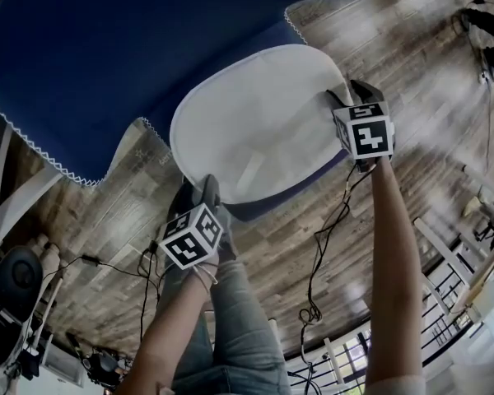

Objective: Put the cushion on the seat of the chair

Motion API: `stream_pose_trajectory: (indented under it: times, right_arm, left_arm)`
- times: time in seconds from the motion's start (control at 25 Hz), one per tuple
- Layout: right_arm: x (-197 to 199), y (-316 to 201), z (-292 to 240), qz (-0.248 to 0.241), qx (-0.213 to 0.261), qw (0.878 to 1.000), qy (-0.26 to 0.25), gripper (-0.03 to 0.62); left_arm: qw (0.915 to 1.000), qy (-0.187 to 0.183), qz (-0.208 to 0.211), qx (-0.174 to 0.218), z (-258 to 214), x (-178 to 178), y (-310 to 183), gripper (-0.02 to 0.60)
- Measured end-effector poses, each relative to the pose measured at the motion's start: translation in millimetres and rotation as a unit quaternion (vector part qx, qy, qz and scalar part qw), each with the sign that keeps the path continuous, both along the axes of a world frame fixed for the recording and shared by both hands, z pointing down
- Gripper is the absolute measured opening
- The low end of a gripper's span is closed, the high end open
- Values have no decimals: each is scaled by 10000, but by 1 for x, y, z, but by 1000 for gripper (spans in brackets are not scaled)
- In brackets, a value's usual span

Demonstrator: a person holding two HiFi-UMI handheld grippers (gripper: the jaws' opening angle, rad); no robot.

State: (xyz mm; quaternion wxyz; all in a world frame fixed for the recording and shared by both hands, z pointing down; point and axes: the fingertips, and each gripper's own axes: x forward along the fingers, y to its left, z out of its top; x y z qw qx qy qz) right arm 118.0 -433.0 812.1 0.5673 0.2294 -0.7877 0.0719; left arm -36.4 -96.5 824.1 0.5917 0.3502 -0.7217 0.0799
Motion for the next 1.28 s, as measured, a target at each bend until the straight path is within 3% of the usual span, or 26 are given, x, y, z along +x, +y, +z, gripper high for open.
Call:
stream_pose_trajectory:
  times: [0.2, 0.44, 0.56, 0.72, 0.8, 1.0, 1.2, 1.28]
  right_arm:
    - [16, -2, -14, 286, 85, 9994, -190, 252]
    - [31, 10, -48, 942, 219, 9925, -746, 256]
    - [33, 22, -72, 1442, 437, 9813, -1195, 251]
    - [27, 52, -118, 2171, 658, 9531, -2004, 225]
    - [25, 68, -136, 2439, 678, 9391, -2322, 213]
    - [35, 111, -195, 2960, 909, 9095, -2772, 164]
    - [45, 141, -274, 3386, 1489, 8771, -3062, 77]
    - [49, 153, -305, 3449, 1672, 8697, -3111, 44]
  left_arm:
    - [9996, -198, 177, 40, -11, -5, -2, 241]
    - [9939, -642, 830, 351, -44, -13, -12, 241]
    - [9883, -860, 1129, 565, -62, -22, -20, 241]
    - [9793, -1047, 1429, 979, -103, -33, -30, 224]
    - [9692, -1251, 1711, 1256, -129, -39, -44, 181]
    - [9324, -1832, 2446, 1928, -208, -44, -73, 105]
    - [9036, -2210, 2734, 2448, -288, -52, -94, 51]
    - [8976, -2300, 2741, 2575, -320, -53, -94, 38]
